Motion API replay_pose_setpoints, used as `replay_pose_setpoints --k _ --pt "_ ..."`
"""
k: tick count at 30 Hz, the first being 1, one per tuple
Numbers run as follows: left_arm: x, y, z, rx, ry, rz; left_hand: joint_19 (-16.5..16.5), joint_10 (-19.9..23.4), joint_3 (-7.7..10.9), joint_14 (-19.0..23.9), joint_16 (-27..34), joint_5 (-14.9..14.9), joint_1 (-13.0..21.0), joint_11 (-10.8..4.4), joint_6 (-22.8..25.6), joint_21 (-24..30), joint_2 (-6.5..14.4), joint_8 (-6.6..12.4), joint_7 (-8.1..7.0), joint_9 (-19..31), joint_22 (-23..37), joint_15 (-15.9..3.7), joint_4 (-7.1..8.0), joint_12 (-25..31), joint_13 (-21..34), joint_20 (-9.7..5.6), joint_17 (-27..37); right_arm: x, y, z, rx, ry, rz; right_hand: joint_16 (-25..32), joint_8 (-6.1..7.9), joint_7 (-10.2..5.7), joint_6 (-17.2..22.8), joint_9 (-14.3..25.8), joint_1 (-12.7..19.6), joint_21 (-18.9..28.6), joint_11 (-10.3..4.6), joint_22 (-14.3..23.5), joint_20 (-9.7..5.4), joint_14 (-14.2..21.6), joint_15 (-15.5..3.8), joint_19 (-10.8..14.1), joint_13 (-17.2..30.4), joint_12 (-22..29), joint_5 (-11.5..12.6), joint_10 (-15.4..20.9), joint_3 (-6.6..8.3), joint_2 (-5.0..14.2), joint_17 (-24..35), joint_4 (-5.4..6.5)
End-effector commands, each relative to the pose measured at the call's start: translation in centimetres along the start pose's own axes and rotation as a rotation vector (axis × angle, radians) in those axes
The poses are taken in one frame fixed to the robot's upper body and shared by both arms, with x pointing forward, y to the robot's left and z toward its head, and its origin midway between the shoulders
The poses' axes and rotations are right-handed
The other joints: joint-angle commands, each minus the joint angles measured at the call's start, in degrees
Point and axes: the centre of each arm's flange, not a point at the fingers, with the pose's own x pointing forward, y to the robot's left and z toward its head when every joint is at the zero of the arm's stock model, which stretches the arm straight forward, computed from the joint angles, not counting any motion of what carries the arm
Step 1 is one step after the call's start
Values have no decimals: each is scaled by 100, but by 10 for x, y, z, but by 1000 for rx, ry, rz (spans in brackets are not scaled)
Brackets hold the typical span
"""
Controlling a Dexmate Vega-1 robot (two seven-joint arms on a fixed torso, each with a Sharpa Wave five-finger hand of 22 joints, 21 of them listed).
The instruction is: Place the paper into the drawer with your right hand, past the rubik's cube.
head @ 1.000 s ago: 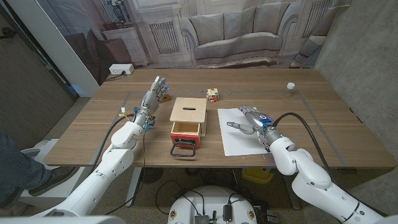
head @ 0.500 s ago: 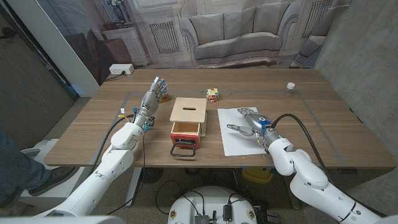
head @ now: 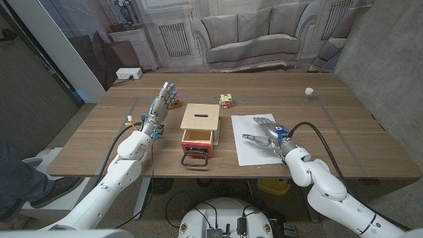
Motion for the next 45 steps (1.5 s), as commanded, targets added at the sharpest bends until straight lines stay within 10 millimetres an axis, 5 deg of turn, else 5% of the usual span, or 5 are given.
replay_pose_setpoints --k 1,16,24,30,45 --pt "-1 -2 1 6 0 0 -55 5 -39 -9 8 -13 13 -8 49 1 24 32 20 26 27 18 7 26 27 -467 11 0 5 -5 -16 14 3 -16 -22 4 -26 31 79 -35 7 20 -316 0 33 58 18 -22 39 -41 29 -15 14 -49" --pt "-3 -2 -4 -8 5 5 -81 -4 -61 -11 7 -14 20 0 57 -5 33 31 4 26 27 10 7 20 27 -406 11 1 4 -4 -95 38 6 -16 -21 3 -163 34 324 -42 12 5 279 13 161 420 24 -43 102 -139 1 -176 7 -247" --pt "-1 -3 -4 -8 4 0 -91 -11 -71 -10 7 -15 22 -7 51 -7 37 26 4 26 28 5 8 16 27 -384 12 0 2 -3 -103 44 11 11 -5 -8 -231 39 446 54 0 5 836 144 200 1093 28 -29 195 -160 -76 -335 13 -362" --pt "0 -3 -6 -9 6 0 -94 -10 -79 -14 5 -15 23 -11 53 -7 41 26 -1 26 28 0 8 16 27 -379 12 4 4 -4 -103 49 27 20 0 -12 -241 40 461 76 -7 5 956 192 227 1265 29 -23 232 -156 -94 -356 18 -376" --pt "2 -3 -8 -12 17 -2 -116 -4 -98 -13 6 -17 29 -26 50 -10 52 22 -12 27 29 0 9 17 27 -338 12 9 9 -5 -101 59 55 8 22 -41 -200 42 483 23 -22 5 1026 188 277 1256 30 -16 272 -148 -103 -356 23 -386"
